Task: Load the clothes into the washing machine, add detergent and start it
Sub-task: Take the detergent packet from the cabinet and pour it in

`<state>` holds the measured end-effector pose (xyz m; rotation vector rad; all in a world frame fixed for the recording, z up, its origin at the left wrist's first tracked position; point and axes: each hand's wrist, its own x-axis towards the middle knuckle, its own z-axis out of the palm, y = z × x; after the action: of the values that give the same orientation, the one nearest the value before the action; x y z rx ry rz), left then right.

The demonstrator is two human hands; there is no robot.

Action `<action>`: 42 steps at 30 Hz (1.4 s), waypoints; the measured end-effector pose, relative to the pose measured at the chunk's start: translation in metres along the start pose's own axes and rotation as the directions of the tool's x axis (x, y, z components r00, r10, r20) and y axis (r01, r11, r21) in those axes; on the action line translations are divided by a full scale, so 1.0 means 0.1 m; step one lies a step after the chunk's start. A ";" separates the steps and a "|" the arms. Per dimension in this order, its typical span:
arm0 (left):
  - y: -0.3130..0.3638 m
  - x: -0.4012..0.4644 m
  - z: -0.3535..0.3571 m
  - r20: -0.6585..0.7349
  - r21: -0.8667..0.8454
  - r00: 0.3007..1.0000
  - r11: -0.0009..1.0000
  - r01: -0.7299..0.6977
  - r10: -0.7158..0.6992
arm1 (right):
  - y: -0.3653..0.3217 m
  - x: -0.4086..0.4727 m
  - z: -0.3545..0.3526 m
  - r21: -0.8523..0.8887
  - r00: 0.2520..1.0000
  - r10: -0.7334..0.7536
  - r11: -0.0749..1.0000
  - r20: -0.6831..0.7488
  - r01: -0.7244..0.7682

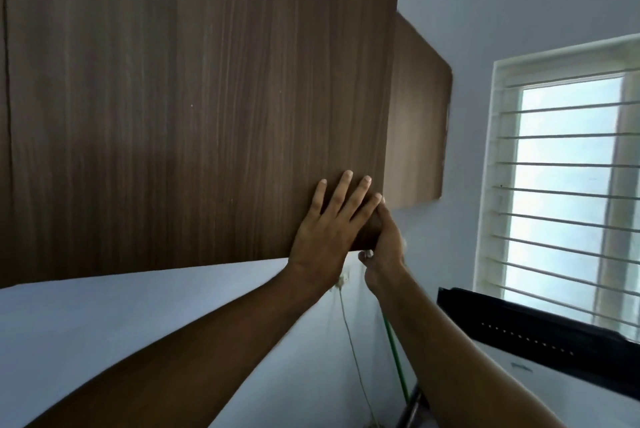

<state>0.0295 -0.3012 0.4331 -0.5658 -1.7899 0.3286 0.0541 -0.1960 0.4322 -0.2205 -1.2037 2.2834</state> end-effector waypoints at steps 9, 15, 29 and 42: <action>0.30 -0.25 -0.84 -0.146 -0.132 0.989 0.991 -0.014 -0.005 | -0.37 -1.03 -0.52 -0.099 0.937 -0.348 0.932 0.010 0.348; 0.44 -0.62 -1.69 -0.242 -0.326 0.960 0.944 0.053 -0.138 | -0.68 -1.74 -0.82 -0.233 0.747 -0.648 0.712 0.148 0.663; 0.41 -1.42 -3.01 -0.373 -0.739 0.674 0.643 0.199 -0.637 | -0.92 -3.12 -0.54 0.071 0.349 -0.743 0.468 0.571 0.881; 0.14 -1.80 -3.41 -0.349 -0.792 0.585 0.565 0.233 -0.732 | -0.67 -3.61 -0.27 0.245 0.327 -0.718 0.567 0.614 0.786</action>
<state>0.3965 -0.4075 0.3770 -0.5089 -1.2189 -0.9318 0.3933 -0.3395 0.4325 1.0465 -1.3280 1.4095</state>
